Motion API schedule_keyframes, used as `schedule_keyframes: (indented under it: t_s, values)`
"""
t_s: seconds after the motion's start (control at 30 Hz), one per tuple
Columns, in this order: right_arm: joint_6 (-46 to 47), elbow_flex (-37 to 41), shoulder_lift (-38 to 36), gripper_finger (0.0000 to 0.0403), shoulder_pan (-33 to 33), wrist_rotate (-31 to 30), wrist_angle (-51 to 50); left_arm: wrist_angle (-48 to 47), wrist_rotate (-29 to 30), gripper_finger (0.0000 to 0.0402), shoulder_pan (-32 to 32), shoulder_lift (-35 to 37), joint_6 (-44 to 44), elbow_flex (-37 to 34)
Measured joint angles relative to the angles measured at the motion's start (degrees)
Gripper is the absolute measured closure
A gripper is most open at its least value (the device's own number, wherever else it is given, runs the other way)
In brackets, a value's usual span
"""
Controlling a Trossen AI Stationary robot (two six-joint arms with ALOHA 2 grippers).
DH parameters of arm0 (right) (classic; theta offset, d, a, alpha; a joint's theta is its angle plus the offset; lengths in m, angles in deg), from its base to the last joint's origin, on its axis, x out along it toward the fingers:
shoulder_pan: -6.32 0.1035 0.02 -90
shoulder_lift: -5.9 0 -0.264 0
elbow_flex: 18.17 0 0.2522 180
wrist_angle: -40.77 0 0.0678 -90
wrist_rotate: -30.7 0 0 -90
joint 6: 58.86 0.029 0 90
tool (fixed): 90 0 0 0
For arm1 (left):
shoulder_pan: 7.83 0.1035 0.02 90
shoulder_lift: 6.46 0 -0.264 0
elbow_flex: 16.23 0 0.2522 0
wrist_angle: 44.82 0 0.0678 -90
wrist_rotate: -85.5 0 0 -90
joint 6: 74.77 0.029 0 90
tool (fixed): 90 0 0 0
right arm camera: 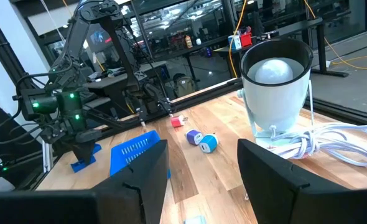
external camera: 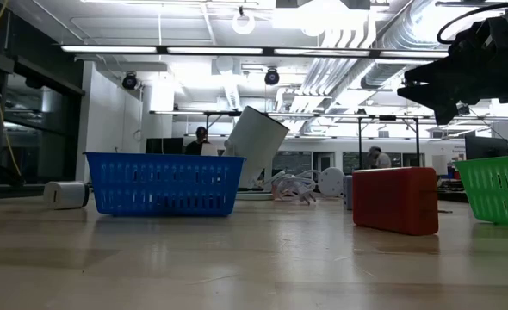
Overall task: Pick & Place Office items
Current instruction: Put the right blue digital clock into the blue bin
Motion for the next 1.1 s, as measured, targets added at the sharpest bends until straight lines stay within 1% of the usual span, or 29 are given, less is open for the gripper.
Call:
schedule_keyframes:
  t_s: [0.47,0.53,0.7,0.77,1.1]
  values:
    - [0.0,0.0,0.0,0.0224,0.0,0.0,0.0,-0.4,0.0,0.0213,0.0,0.0,-1.0,0.0]
    - [0.0,0.0,0.0,0.0224,0.0,0.0,0.0,-0.4,0.0,0.0221,0.0,0.0,-1.0,0.0]
    - [0.0,0.0,0.0,0.0224,0.0,0.0,0.0,-0.3,0.0,0.0258,0.0,0.0,-1.0,0.0]
    - [0.0,0.0,0.0,0.0224,0.0,0.0,0.0,-0.4,0.0,0.0266,0.0,0.0,-1.0,0.1]
    - [0.0,0.0,0.0,0.0224,0.0,0.0,0.0,-0.3,0.0,0.0265,0.2,0.0,-1.0,0.1]
